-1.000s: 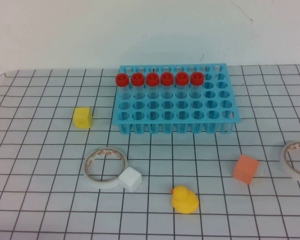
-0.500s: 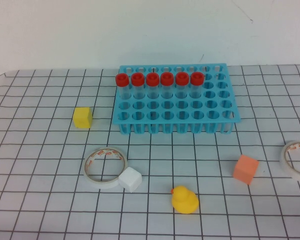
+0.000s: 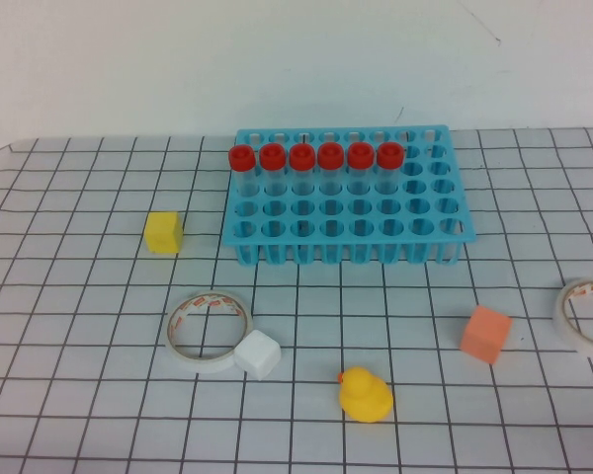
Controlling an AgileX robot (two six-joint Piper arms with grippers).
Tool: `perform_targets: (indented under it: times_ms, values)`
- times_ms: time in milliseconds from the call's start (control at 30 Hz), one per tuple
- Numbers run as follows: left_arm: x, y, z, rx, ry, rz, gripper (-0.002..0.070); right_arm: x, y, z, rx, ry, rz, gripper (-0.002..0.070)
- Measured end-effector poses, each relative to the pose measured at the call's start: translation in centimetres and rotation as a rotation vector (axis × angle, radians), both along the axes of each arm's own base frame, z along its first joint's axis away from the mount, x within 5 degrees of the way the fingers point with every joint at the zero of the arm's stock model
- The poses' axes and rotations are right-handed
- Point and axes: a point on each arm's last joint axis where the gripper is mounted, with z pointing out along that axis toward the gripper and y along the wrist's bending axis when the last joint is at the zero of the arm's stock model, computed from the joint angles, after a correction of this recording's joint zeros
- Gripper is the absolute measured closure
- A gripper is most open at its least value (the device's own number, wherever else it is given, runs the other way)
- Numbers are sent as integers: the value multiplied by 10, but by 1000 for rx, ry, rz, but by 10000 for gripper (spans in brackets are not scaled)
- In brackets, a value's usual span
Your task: Place the test tubes
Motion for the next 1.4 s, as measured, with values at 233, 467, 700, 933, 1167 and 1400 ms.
perform_targets:
  times_ms: [233,467,700,933,1167,1400]
  values:
    - [0,0,0,0,0,0,676,0,1,-1,14,15,-9,678]
    - [0,0,0,0,0,0,676,-2,-1,-14,28,154,-37,678]
    - [0,0,0,-2,0,1,676,-5,-1,-22,119,252,-57,678]
    - [0,0,0,-2,0,1,676,-5,-1,-22,165,262,-67,678]
    - [0,0,0,-2,0,1,676,-5,0,-23,171,273,-59,678]
    - [0,0,0,-2,0,1,676,-6,3,-23,177,286,2,678]
